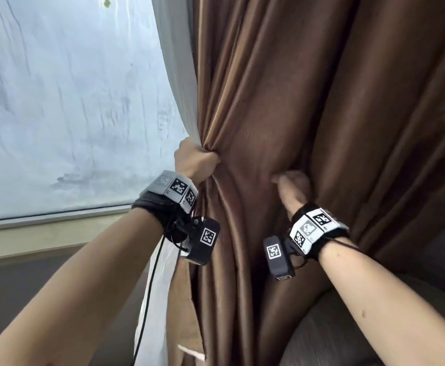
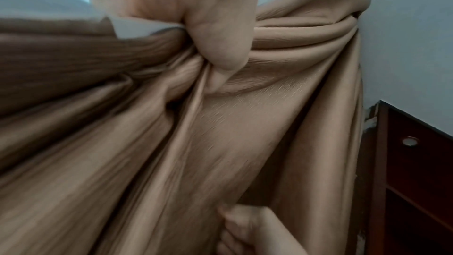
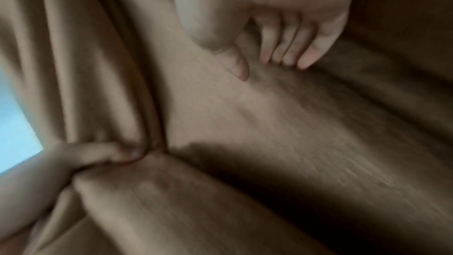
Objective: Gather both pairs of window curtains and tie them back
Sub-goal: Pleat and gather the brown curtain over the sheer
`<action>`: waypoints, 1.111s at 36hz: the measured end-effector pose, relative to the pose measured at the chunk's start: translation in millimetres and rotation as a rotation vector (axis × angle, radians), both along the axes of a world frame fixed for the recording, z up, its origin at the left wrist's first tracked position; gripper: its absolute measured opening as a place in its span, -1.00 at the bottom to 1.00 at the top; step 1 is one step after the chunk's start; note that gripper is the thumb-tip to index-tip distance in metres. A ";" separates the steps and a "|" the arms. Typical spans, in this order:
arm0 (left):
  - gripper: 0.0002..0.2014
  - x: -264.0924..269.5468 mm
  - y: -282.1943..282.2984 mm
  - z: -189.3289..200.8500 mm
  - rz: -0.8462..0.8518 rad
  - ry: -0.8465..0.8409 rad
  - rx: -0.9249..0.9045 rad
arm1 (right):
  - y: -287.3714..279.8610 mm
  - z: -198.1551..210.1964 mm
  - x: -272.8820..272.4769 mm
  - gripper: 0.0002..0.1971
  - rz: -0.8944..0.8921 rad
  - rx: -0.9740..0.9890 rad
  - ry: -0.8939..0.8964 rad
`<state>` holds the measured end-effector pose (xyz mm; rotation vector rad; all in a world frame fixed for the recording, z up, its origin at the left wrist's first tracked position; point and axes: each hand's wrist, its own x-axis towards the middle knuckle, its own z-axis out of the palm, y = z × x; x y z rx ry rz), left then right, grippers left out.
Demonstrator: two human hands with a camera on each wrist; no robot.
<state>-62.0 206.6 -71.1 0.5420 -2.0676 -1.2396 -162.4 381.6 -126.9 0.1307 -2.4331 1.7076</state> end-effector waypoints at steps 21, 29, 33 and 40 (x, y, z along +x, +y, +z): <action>-0.70 6.1 -0.1 -10.3 -0.090 0.049 0.138 | -36.7 11.1 14.0 -0.69 0.172 -0.202 -0.010; -0.72 20.2 1.8 -0.1 -0.327 -0.070 0.205 | -35.0 24.9 27.8 -0.76 0.249 -0.198 -0.036; -0.70 25.8 3.0 1.8 -0.439 -0.088 0.202 | -48.2 22.3 31.2 -0.67 0.248 -0.197 -0.079; -0.76 29.8 1.5 -1.6 -0.312 -0.009 0.211 | -61.8 26.2 46.3 -0.67 0.304 -0.186 -0.058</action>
